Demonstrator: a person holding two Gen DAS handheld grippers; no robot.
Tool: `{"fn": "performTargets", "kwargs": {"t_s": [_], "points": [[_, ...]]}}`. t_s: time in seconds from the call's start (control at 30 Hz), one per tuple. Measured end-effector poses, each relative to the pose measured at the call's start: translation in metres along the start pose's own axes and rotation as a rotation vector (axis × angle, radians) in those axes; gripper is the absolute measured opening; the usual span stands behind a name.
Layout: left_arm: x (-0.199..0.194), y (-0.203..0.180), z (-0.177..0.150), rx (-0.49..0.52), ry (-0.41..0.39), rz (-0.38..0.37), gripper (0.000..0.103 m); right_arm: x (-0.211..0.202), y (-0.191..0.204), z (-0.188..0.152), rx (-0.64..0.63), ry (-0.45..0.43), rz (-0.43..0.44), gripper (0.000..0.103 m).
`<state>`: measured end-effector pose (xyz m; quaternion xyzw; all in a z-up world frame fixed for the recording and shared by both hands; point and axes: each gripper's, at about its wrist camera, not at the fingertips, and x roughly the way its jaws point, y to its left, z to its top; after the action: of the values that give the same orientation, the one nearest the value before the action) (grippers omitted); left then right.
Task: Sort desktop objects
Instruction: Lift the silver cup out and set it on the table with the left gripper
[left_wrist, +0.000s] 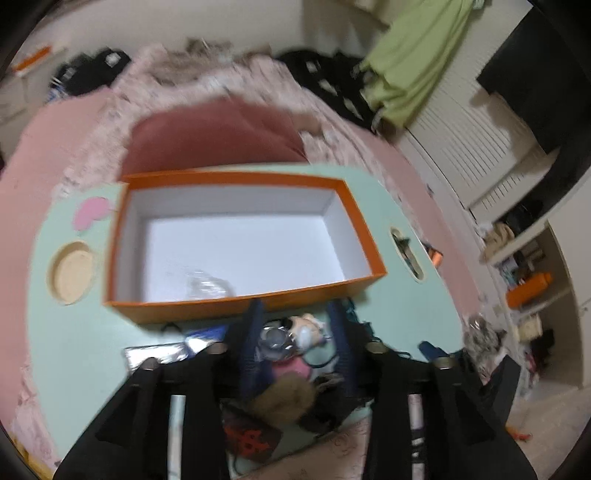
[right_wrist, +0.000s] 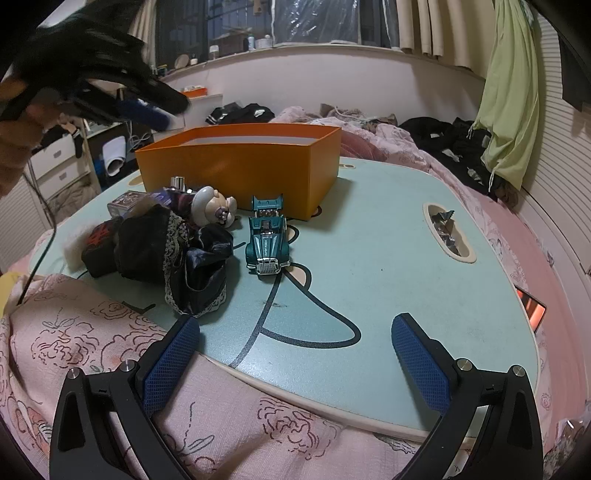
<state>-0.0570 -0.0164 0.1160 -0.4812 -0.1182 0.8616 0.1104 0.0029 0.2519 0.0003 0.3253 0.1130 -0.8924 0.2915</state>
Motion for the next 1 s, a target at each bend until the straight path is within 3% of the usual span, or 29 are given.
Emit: {"fn": "performTargets", "kwargs": {"t_s": [0.13,0.27,0.33,0.43,0.5,0.67,1.0], "points": [[-0.028,0.002,-0.042,0.078,-0.103,0.103,0.067,0.000,0.000,0.000,0.000,0.000,0.000,0.103],[-0.034,0.012,-0.096,0.158,-0.127,0.226,0.071,0.000,0.000,0.000,0.000,0.000,0.000,0.103],[-0.028,0.023,-0.121,0.155,-0.103,0.245,0.071,0.000,0.000,0.000,0.000,0.000,-0.001,0.103],[-0.012,0.035,-0.146,0.114,-0.042,0.196,0.071,0.000,-0.001,0.000,0.000,0.000,0.000,0.103],[-0.002,0.038,-0.154,0.101,-0.016,0.181,0.071,0.000,-0.001,-0.001,0.000,-0.001,0.001,0.103],[0.023,0.033,-0.158,0.100,-0.085,0.277,0.102,0.000,-0.001,0.000,0.001,0.000,0.000,0.103],[0.024,0.038,-0.161,0.087,-0.123,0.282,0.103,0.002,0.000,0.006,0.003,0.005,-0.015,0.103]]}}
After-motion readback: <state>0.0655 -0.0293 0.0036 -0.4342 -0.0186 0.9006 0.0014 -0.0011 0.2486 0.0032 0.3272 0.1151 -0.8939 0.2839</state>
